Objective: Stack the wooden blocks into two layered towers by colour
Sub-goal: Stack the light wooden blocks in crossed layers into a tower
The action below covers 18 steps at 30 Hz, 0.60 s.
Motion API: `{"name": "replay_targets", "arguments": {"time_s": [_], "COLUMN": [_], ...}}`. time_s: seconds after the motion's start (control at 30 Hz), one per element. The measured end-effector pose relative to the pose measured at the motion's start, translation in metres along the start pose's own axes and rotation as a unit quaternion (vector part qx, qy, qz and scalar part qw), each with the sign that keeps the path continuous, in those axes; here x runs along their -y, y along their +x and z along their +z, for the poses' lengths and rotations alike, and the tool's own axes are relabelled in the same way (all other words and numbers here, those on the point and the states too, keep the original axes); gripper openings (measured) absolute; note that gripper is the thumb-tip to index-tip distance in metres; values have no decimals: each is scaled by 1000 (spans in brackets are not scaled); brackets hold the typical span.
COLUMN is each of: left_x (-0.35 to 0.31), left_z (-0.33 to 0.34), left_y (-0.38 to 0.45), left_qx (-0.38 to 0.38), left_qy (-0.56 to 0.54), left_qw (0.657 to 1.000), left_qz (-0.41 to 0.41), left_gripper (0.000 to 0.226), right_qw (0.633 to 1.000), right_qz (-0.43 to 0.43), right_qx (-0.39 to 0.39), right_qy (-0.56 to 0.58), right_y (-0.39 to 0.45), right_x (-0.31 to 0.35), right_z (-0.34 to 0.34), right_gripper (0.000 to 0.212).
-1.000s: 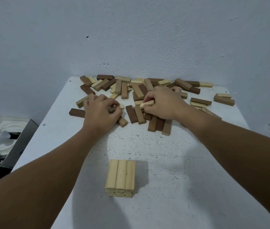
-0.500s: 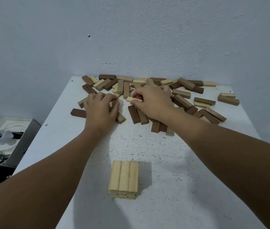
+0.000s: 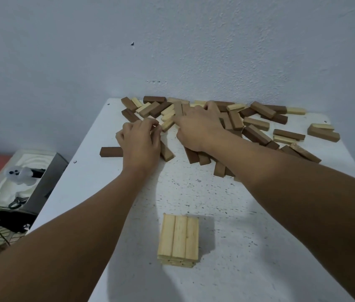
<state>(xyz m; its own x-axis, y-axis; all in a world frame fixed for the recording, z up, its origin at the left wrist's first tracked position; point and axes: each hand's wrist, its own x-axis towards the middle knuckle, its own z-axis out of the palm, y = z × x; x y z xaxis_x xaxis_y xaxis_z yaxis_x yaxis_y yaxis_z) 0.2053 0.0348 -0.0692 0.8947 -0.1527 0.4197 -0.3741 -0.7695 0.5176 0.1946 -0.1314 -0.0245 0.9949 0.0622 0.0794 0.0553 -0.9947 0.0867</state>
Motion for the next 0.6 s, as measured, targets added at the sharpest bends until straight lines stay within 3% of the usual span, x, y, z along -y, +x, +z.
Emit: {"name": "replay_targets", "arguments": {"time_s": [0.1,0.27,0.6], "left_x": [0,2,3], "left_z": [1,1,0], "left_y": [1,1,1], "left_qx": [3,-7,-4], "left_qy": [5,6,8], "left_qw": [1000,1000,1000], "left_qz": [2,-12,-22], "left_gripper": [17,19,23], "right_qw": [999,997,999], "right_qz": [-5,7,-24], "right_qx": [-42,-66,3], "right_qy": [-11,37,33], "right_y": [-1,9,17], "right_x": [-6,1,5], "right_z": [-5,-6,-2], "right_gripper": [18,20,19]}}
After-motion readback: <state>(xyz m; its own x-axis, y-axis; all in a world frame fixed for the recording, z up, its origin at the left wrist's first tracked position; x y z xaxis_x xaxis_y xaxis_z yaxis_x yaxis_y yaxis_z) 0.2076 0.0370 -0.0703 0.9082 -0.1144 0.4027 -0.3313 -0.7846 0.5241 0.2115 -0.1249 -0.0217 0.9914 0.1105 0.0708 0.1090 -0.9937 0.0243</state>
